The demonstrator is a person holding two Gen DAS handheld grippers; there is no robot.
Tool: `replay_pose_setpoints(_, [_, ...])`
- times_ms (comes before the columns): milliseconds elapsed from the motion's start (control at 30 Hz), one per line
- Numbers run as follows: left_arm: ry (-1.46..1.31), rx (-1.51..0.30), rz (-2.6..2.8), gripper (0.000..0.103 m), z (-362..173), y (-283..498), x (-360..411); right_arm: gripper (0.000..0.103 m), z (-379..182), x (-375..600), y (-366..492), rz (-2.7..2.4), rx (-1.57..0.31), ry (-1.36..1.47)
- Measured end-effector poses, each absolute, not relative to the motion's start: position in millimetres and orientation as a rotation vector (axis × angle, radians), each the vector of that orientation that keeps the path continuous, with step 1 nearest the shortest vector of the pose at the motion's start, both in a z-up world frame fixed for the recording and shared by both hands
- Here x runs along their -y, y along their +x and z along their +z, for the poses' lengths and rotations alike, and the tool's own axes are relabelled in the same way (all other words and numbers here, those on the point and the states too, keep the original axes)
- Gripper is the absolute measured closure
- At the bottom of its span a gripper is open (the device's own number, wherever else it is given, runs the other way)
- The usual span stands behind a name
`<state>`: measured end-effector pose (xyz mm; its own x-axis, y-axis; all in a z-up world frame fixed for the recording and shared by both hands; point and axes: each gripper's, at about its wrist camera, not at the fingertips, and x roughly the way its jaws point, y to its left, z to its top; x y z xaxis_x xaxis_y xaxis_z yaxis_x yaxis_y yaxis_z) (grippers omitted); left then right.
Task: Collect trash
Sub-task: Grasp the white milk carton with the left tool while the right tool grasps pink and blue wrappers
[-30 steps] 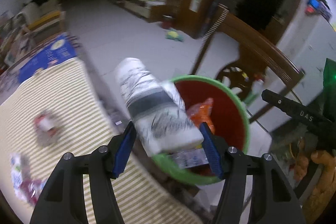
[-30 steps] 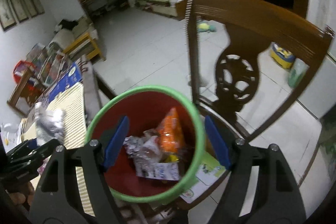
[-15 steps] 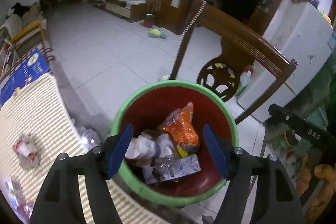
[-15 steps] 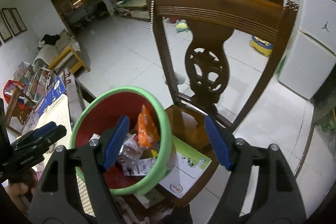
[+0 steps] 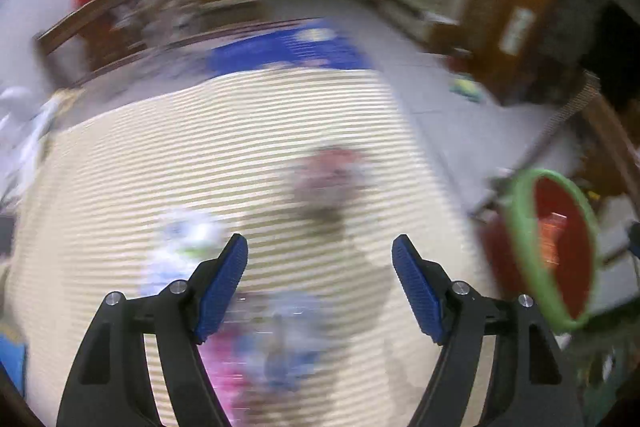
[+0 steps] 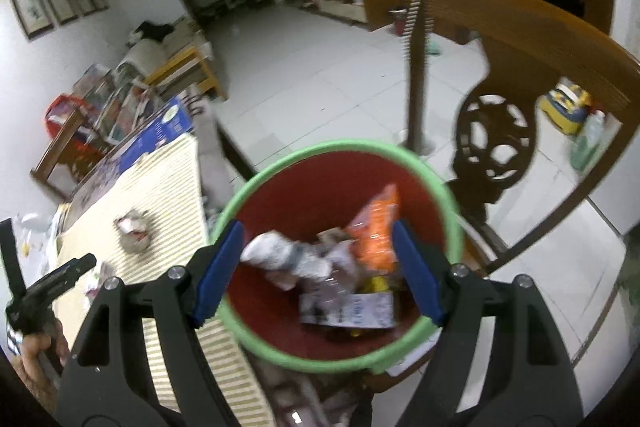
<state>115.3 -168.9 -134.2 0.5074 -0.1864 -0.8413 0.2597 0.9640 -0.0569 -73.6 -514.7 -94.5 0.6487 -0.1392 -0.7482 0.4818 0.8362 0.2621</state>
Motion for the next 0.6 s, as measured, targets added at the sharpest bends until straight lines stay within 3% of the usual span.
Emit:
replay_pose_setpoints(167, [0.075,-1.090,-0.163,0.033,-160.5,148.7,113.3,0.029,-101.1,475.0,-57.4,-0.298,-0.832,0.452])
replay_pose_setpoints(367, [0.063,-1.189,-0.218,0.033,-191.9,168.1,104.7,0.029,-102.6,430.4,-46.6,-0.264,-0.866,0.427])
replay_pose_setpoints(433, [0.071,-1.216,-0.246,0.037,-202.2,172.3,105.5,0.029,-99.1,416.3,-46.6,-0.263,-0.861,0.420])
replay_pose_setpoints(500, [0.065,-1.240,-0.265,0.049,-209.0,173.2,107.2,0.028,-95.3,404.2,-47.5,-0.272,-0.853,0.412])
replay_pose_setpoints(600, [0.018,-1.245,-0.310,0.051,-210.4,176.4,98.2,0.027,-93.5,387.4,-48.5,-0.289,-0.850,0.413])
